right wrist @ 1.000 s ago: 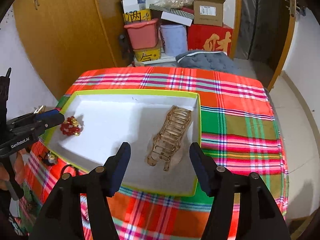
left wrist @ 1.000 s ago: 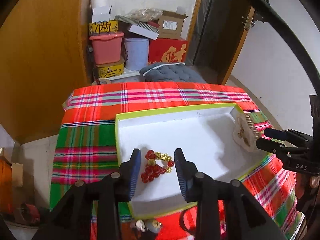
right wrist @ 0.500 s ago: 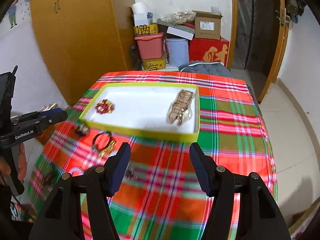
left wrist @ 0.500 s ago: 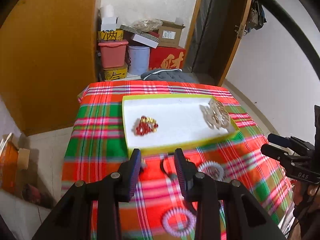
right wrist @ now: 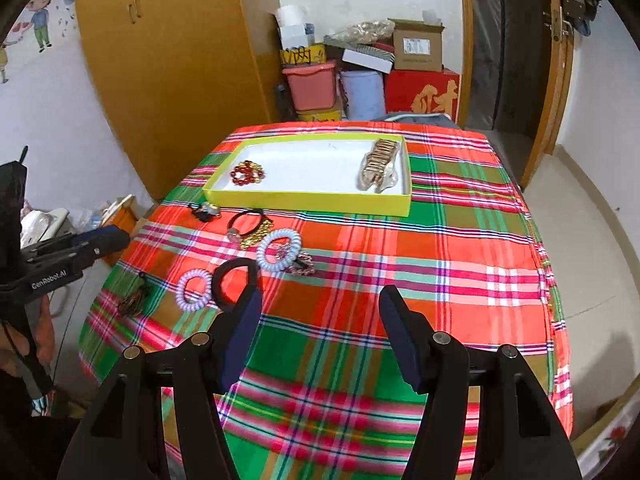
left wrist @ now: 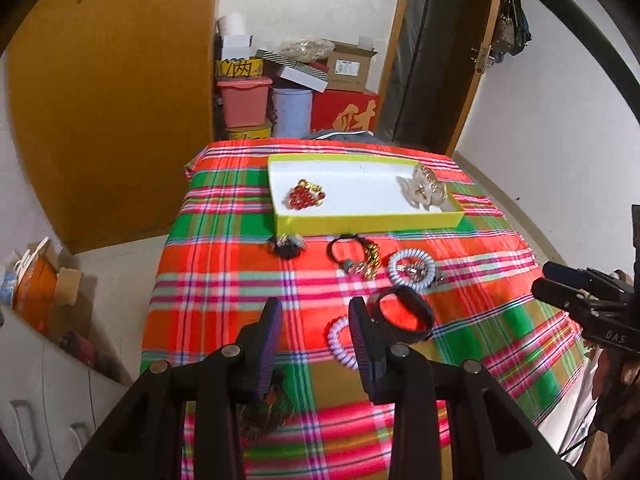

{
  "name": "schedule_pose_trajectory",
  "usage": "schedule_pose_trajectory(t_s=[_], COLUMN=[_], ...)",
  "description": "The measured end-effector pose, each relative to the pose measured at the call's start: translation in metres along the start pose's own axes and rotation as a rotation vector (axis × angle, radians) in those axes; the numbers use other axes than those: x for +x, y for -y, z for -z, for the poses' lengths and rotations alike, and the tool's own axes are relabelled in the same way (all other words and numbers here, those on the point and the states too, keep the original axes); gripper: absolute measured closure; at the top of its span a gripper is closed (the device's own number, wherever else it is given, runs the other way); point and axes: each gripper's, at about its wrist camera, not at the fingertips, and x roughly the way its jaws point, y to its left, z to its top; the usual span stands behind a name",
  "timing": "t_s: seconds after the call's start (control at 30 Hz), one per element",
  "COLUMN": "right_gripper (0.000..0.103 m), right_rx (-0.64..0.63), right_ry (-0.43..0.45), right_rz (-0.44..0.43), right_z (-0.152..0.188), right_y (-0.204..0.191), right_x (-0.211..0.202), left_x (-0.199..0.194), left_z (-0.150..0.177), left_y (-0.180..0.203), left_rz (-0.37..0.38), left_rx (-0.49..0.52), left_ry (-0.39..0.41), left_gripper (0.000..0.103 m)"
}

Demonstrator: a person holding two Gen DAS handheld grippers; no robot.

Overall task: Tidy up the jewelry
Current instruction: 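Withdraw both tools from the tray back toward the remaining jewelry, then grasp the blue coil hair tie with the right tool while the left tool grasps the dark beaded bracelet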

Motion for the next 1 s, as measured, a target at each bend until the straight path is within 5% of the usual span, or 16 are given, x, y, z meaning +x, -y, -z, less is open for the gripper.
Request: schedule_pose_trajectory(t_s=[1.0], right_gripper=[0.045], right_rx=[0.015], right_ry=[-0.091], right_rz=[-0.018], right_z=[0.005], right_y=[-0.005], right_x=[0.031], left_x=[0.026], left_z=[0.054], left_y=[-0.026], left_rz=[0.003], left_rx=[-0.072], left_ry=[-0.123], left_gripper=[0.069])
